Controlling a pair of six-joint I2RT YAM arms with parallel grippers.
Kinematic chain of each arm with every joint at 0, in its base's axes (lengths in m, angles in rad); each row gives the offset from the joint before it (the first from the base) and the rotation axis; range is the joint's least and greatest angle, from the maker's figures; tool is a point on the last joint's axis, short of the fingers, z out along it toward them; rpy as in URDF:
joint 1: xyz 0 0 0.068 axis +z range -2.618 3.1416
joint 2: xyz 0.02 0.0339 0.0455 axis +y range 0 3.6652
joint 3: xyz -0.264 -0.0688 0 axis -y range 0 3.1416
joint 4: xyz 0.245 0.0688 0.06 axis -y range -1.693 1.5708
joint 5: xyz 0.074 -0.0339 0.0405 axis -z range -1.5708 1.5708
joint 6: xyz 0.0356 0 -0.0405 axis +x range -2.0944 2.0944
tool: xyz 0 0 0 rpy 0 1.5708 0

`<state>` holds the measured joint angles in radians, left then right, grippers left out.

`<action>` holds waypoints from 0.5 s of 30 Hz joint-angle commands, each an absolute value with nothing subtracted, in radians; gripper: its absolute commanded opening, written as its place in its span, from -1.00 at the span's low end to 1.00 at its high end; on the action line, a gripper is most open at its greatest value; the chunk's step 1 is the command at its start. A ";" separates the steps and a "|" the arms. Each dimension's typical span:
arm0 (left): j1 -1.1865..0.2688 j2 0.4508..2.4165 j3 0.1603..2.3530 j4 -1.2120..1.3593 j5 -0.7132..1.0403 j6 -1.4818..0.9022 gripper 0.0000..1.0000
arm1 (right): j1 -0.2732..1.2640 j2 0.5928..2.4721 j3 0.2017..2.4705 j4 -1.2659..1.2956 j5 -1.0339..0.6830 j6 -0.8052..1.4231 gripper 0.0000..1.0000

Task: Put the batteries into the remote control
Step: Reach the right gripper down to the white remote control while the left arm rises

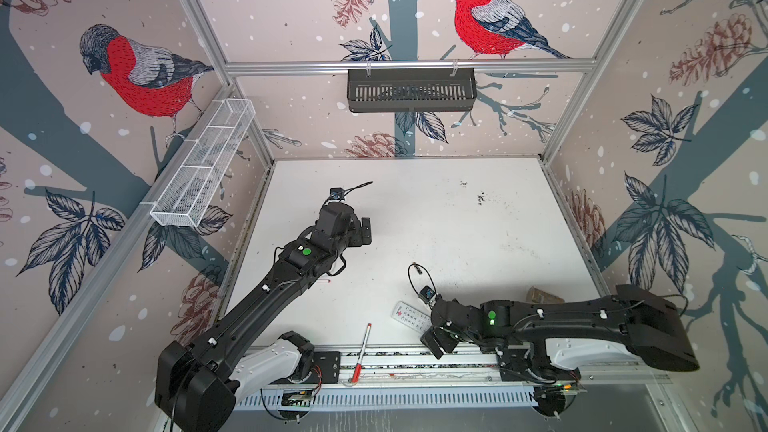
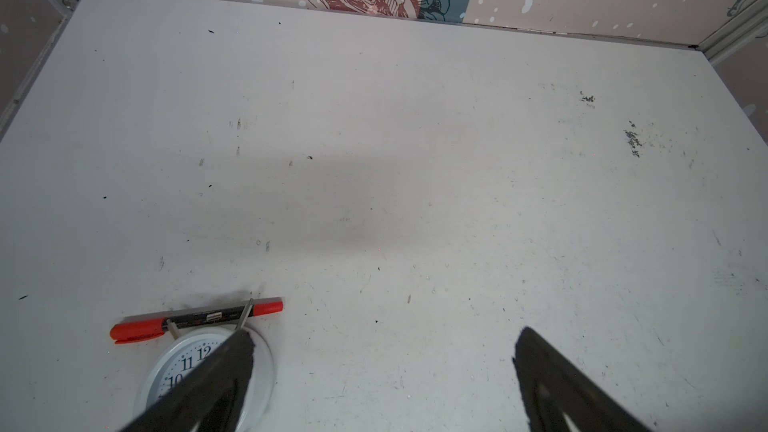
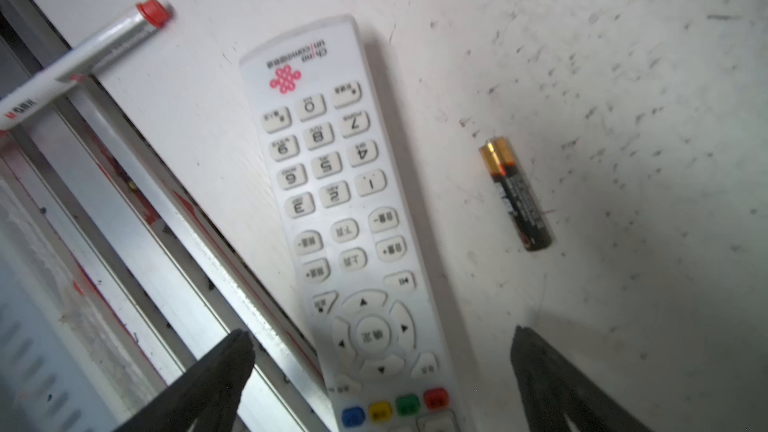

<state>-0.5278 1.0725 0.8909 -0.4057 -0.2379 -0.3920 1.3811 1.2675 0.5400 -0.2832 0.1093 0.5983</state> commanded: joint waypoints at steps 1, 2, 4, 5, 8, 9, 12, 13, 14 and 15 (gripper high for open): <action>-0.530 1.060 0.884 -0.404 -0.213 -0.367 0.95 | 1.386 1.300 0.541 -0.310 0.126 0.610 0.98; -0.529 1.056 0.880 -0.400 -0.212 -0.369 0.95 | 1.387 1.314 0.545 -0.304 0.122 0.602 0.94; -0.530 1.046 0.876 -0.397 -0.215 -0.374 0.95 | 1.396 1.342 0.556 -0.301 0.125 0.593 0.85; -0.530 1.042 0.872 -0.395 -0.215 -0.376 0.95 | 1.399 1.359 0.561 -0.301 0.125 0.587 0.77; -0.529 1.023 0.861 -0.394 -0.224 -0.373 0.95 | 1.411 1.391 0.573 -0.298 0.126 0.573 0.53; -0.531 1.012 0.854 -0.388 -0.227 -0.369 0.95 | 1.417 1.396 0.579 -0.298 0.128 0.567 0.45; -0.529 0.984 0.841 -0.385 -0.242 -0.359 0.95 | 1.430 1.409 0.603 -0.299 0.126 0.535 0.24; -0.529 0.976 0.841 -0.385 -0.247 -0.359 0.95 | 1.430 1.414 0.612 -0.300 0.125 0.523 0.18; -0.528 0.970 0.839 -0.387 -0.252 -0.357 0.95 | 1.430 1.420 0.623 -0.301 0.120 0.508 0.07; -0.528 0.964 0.841 -0.389 -0.257 -0.357 0.95 | 1.431 1.423 0.634 -0.302 0.118 0.490 -0.02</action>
